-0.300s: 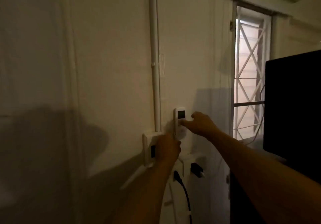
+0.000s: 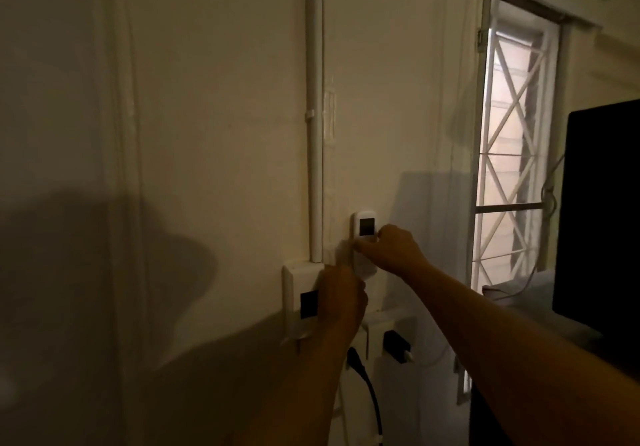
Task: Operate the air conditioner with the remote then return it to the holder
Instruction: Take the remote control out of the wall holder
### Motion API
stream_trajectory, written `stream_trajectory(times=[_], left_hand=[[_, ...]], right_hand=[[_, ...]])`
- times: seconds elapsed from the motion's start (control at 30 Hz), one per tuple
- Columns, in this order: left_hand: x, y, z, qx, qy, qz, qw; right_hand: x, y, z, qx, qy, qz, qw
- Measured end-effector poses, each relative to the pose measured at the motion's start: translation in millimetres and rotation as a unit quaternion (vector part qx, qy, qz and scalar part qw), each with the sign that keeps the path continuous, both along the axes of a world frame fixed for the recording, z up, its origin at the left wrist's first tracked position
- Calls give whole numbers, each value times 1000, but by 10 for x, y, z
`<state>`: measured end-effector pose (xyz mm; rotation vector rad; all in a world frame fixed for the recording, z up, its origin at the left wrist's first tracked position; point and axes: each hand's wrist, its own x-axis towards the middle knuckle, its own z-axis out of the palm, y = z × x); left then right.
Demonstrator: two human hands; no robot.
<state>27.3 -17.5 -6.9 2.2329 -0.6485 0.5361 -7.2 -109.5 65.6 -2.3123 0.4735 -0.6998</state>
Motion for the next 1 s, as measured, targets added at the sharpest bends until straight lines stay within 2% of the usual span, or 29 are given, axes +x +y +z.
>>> stream_trajectory(times=[0.17,0.37,0.5,0.57,0.63,0.7,0.77,0.87,1.0], left_hand=[[44,-123,-38,46,7,60,997],[13,-178,-46,74,-15,66,995],[-25,-167,73,81,41,54,994],[-95,-146,216,29,46,49,997],[-183,-82,417,-62,15,39,997],[-274,2,665,-182,12,-17,983],[-334,57,906,-265,67,-95,957],[-414,88,1119,-233,125,-174,949],[-485,46,1185,-219,131,-194,947]], right_hand=[[149,-17,-24,5,-27,-10,1000],[165,-46,-13,-5,-62,-14,998],[92,-58,376,-8,-130,-11,991],[3,-80,686,-13,-148,1,989],[-101,-115,926,-20,-155,1,988],[-186,-154,1038,-25,-151,-4,988],[-261,-175,1063,-24,-149,-16,988],[-348,-186,1064,-4,-149,-19,989],[-422,-181,1086,13,-150,0,989]])
